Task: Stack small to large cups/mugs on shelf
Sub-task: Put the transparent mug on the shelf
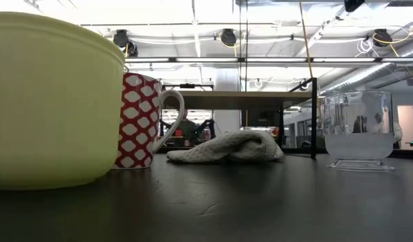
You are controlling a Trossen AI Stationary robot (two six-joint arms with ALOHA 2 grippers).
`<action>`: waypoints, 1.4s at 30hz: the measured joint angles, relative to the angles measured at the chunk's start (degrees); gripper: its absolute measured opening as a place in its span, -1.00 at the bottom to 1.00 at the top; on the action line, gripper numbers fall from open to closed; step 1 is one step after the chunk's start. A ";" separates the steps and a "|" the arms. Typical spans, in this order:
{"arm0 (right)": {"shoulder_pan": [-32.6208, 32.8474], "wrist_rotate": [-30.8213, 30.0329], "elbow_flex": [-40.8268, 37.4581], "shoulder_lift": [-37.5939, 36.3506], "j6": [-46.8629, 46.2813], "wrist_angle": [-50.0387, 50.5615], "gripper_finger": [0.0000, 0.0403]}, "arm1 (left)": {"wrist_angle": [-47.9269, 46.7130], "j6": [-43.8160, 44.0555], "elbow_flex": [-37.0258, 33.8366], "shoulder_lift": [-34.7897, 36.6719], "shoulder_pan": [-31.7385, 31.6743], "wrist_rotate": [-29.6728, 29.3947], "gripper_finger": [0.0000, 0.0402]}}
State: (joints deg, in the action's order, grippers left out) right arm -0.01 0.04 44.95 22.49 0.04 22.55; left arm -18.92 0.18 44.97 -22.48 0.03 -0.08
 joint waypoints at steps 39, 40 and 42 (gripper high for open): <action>0.06 1.70 0.00 5.51 0.72 2.35 -1.00 | -3.60 -1.19 0.00 -8.08 0.00 2.10 -0.99; 0.17 2.51 0.00 6.49 0.68 3.26 -1.00 | -3.10 -1.31 0.00 -8.70 0.00 2.10 -0.99; 0.47 4.45 0.00 8.55 0.77 4.70 -1.00 | -2.34 -2.19 0.00 -9.54 0.00 2.07 -0.99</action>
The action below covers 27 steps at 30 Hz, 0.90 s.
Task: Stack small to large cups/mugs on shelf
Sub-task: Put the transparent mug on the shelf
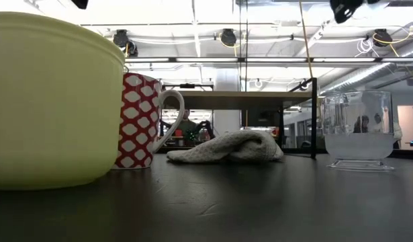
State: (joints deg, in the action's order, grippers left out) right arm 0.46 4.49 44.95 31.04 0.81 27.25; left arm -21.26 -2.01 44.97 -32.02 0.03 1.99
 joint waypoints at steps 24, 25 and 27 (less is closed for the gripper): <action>13.78 0.02 0.17 19.38 -9.05 0.02 -1.00 | 1.53 -0.34 0.02 2.78 0.00 -1.06 -1.00; 14.15 0.01 0.58 20.23 -8.89 0.75 -1.00 | 1.43 -0.34 0.02 2.78 0.00 -1.05 -1.00; 14.65 0.02 1.51 21.68 -8.63 3.33 -1.00 | 1.37 -0.34 0.02 2.78 0.00 -1.06 -1.00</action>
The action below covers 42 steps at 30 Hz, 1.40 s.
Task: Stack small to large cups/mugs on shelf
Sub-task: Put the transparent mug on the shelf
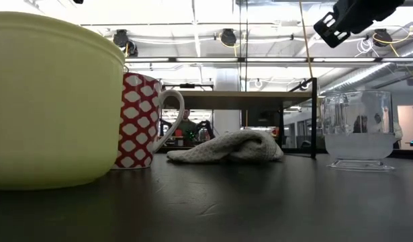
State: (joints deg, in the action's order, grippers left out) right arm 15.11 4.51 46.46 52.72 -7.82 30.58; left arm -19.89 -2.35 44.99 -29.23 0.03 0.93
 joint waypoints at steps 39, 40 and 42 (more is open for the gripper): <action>0.01 0.26 17.68 23.50 8.66 24.64 -1.00 | -3.43 1.16 -0.02 0.00 0.00 -0.04 -1.00; 0.01 0.26 17.68 23.77 8.85 24.29 -1.00 | -3.72 1.16 -0.02 0.00 0.02 -0.04 -1.00; 0.01 0.26 17.68 24.19 9.08 23.07 -1.00 | -4.06 1.16 -0.02 0.00 0.02 -0.31 -1.00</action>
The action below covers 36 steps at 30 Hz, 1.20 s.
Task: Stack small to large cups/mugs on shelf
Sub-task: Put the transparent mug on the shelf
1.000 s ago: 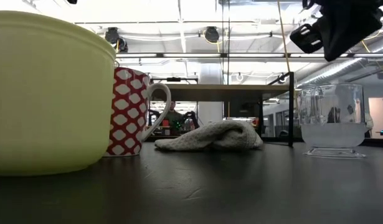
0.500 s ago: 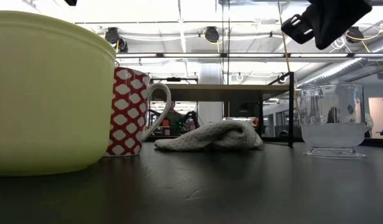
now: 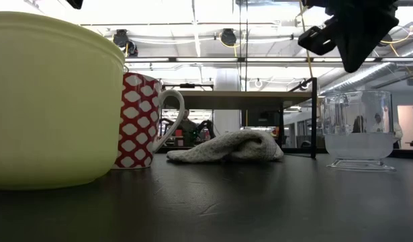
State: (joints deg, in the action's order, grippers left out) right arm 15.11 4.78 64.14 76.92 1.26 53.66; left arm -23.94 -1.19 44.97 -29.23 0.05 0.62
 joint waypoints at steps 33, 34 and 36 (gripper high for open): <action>-3.06 4.33 -1.93 0.88 -0.02 -2.52 -0.37 | -0.83 -0.04 -0.02 0.00 0.00 -0.74 -1.00; -3.32 4.33 -2.31 0.88 0.10 -2.94 -0.36 | -0.81 -0.04 -0.02 0.00 0.00 -0.74 -1.00; -3.88 4.33 -2.96 0.88 0.83 -3.73 -0.35 | -0.83 -0.04 -0.02 0.00 -0.01 -0.74 -1.00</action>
State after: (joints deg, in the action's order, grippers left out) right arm 11.24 9.10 61.18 77.80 2.08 49.92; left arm -24.77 -1.23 44.95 -29.23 0.05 -0.12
